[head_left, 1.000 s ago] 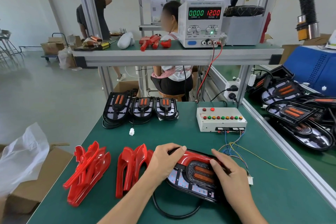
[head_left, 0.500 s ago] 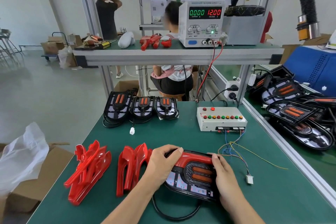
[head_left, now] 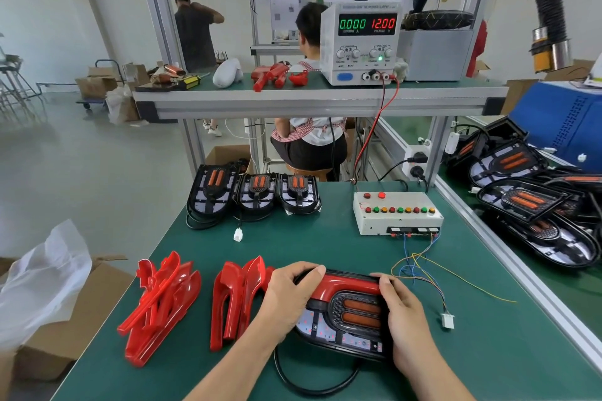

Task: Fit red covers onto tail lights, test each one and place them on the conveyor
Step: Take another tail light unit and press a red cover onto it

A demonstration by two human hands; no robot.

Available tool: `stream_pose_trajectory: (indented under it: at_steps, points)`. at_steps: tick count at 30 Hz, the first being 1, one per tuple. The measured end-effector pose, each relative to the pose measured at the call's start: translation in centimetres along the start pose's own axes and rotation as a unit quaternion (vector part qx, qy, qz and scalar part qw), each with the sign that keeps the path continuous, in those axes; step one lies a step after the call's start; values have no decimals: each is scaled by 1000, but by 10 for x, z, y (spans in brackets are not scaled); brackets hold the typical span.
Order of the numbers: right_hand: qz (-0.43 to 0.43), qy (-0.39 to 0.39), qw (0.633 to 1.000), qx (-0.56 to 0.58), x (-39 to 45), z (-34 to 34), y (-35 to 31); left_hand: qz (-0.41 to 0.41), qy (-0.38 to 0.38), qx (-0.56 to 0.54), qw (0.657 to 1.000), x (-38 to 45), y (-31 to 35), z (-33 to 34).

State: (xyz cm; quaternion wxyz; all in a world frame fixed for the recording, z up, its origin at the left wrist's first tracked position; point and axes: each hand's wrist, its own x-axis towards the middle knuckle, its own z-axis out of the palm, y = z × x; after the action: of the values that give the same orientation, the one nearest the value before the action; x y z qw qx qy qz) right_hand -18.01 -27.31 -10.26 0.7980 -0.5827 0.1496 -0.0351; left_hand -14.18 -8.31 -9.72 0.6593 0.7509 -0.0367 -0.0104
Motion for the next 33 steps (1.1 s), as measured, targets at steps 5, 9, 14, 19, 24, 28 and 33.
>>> stream_pose_trajectory:
  at_steps: [5,9,14,19,24,28,33]
  points:
    - [8,11,1000,9,2,2,-1,-5,-20,4,1000,-2,-1,-1]
    - [18,25,999,38,6,0,-1,-10,-30,-27,999,-1,4,-10]
    - [23,35,998,52,6,1,0,-27,-78,-37,996,2,10,-15]
    - [21,43,997,55,7,0,1,-10,-137,-13,990,2,15,-20]
    - [24,42,998,50,8,-3,1,-32,-150,-32,988,3,18,-21]
    - [29,37,998,49,8,-3,0,-62,-146,-75,984,3,16,-21]
    - [26,34,998,48,7,-3,-1,-77,-137,-93,983,2,18,-20]
